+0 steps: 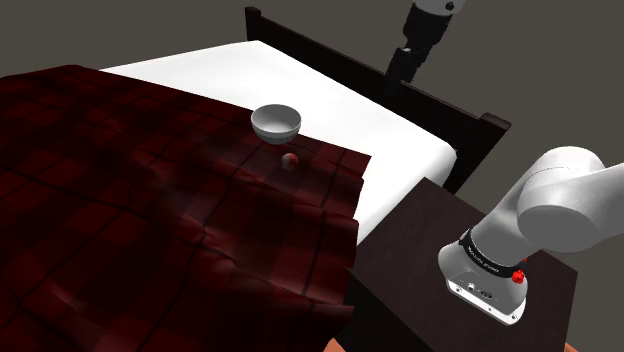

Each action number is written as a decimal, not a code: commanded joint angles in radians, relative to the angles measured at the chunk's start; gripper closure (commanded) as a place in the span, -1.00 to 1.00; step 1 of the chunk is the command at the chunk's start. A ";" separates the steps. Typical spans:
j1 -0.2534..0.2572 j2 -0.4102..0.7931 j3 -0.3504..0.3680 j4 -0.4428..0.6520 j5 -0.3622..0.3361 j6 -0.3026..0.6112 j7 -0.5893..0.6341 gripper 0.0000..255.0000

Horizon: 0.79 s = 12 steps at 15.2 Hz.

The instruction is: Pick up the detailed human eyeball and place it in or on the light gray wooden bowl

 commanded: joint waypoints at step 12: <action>0.029 0.419 0.070 -0.013 0.012 0.443 0.087 -1.00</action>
